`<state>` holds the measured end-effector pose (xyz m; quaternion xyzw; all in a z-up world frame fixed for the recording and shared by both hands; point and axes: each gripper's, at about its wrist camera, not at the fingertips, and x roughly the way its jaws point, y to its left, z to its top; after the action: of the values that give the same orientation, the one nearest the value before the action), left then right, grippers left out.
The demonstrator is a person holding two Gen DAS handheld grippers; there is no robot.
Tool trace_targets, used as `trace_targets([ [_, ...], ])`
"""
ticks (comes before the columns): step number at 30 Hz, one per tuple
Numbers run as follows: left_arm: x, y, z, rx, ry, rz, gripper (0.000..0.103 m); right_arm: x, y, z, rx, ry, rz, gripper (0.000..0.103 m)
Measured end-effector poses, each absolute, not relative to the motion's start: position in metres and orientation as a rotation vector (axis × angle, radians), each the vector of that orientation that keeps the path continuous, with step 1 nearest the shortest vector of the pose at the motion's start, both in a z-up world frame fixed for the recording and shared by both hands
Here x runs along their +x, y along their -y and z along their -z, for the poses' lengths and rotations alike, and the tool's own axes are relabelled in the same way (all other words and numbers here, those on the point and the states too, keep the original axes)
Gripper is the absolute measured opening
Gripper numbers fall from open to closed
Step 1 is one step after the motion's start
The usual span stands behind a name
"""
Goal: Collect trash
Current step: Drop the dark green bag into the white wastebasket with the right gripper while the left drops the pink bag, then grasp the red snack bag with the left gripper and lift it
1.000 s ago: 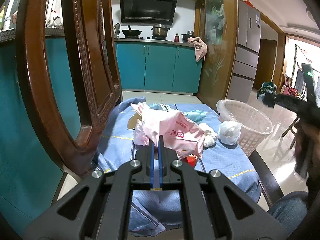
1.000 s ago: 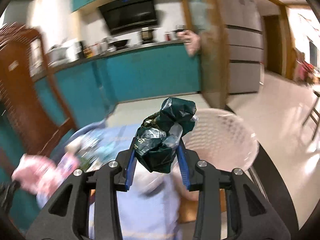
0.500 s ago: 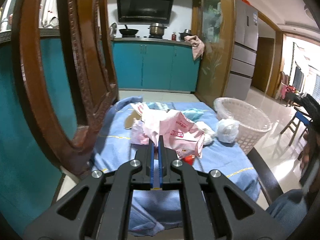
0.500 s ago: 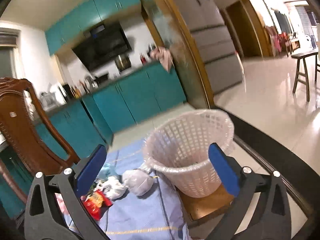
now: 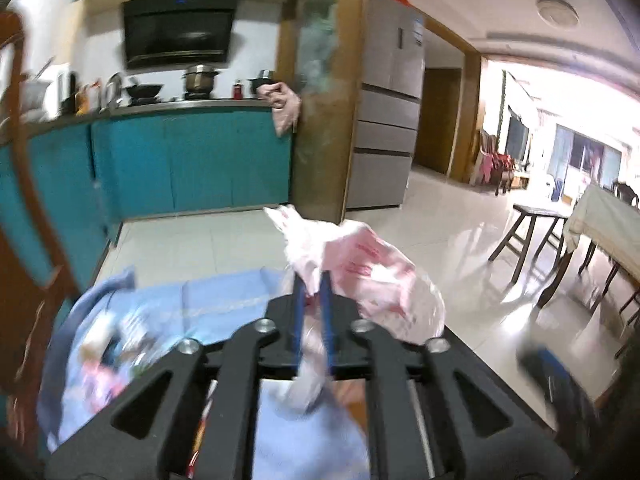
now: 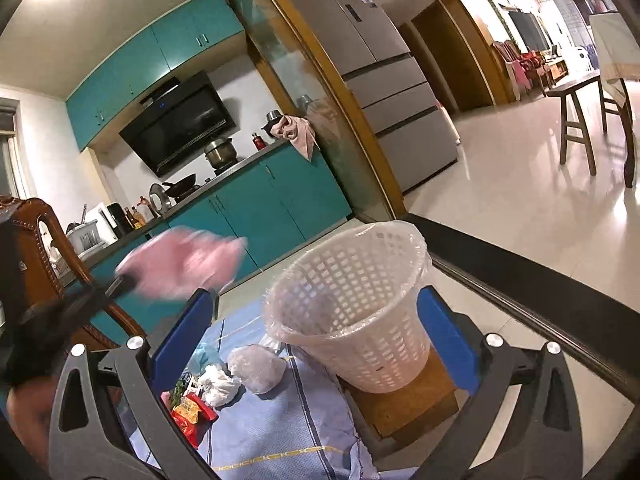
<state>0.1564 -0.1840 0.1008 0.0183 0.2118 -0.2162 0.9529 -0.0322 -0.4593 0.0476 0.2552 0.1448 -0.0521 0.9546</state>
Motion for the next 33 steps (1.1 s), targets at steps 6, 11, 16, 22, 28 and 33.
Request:
trace_targets([
  [6,0.172,0.19,-0.079,0.084,-0.436,0.364,0.089,-0.026,0.451,-0.048,0.469,-0.33,0.072,0.1],
  [11,0.11,0.098,-0.071,0.091,-0.402,0.235,0.096,-0.017,0.435,-0.046,0.409,-0.39,0.018,0.1],
  [16,0.056,0.018,-0.053,0.051,-0.422,0.103,0.098,-0.015,0.404,-0.051,0.321,-0.418,-0.065,0.1],
  [22,0.034,-0.004,-0.022,0.005,-0.487,0.073,0.098,-0.02,0.381,-0.052,0.26,-0.438,-0.093,0.1],
  [28,0.032,-0.009,-0.017,-0.016,-0.508,0.092,0.098,-0.032,0.353,-0.054,0.177,-0.435,-0.129,0.1],
  [33,0.034,-0.01,-0.015,-0.023,-0.519,0.072,0.098,-0.03,0.345,-0.052,0.15,-0.453,-0.134,0.1],
])
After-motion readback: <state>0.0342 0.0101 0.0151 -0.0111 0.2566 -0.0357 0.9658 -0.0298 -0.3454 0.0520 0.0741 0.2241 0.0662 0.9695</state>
